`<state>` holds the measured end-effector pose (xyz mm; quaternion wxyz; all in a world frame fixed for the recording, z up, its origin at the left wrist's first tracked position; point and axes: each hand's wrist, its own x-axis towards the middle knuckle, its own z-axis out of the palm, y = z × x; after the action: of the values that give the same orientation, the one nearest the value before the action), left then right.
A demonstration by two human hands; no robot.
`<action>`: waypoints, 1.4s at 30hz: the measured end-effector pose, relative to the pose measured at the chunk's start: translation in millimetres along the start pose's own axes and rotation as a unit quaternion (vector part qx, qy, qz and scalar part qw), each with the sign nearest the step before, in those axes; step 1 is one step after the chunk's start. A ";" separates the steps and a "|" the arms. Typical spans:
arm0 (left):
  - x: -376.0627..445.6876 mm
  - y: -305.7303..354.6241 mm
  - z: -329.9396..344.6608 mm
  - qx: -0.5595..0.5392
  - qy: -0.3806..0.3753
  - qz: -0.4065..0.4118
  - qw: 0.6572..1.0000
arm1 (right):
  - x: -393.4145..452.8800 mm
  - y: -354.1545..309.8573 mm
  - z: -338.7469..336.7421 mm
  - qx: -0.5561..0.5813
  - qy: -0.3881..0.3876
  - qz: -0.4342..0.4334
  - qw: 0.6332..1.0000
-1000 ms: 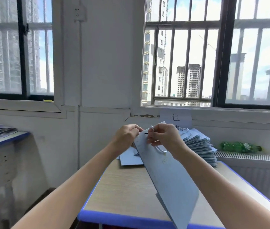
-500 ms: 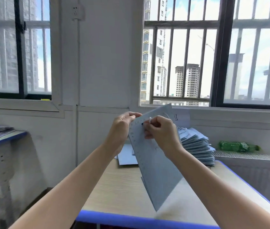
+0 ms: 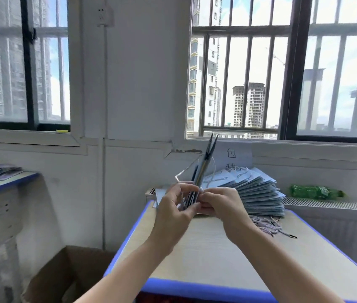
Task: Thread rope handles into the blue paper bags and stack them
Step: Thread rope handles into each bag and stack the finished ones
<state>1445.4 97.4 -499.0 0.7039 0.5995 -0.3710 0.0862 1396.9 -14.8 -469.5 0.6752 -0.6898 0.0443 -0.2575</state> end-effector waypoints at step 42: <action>-15.8 -21.3 -14.0 0.449 -0.041 0.129 0.883 | -11.8 5.9 0.8 -0.199 0.038 -0.011 0.979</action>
<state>1452.2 109.5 -525.5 0.3259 0.8014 -0.3949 0.3093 1388.8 -9.8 -478.6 0.5196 -0.8003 0.1128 -0.2772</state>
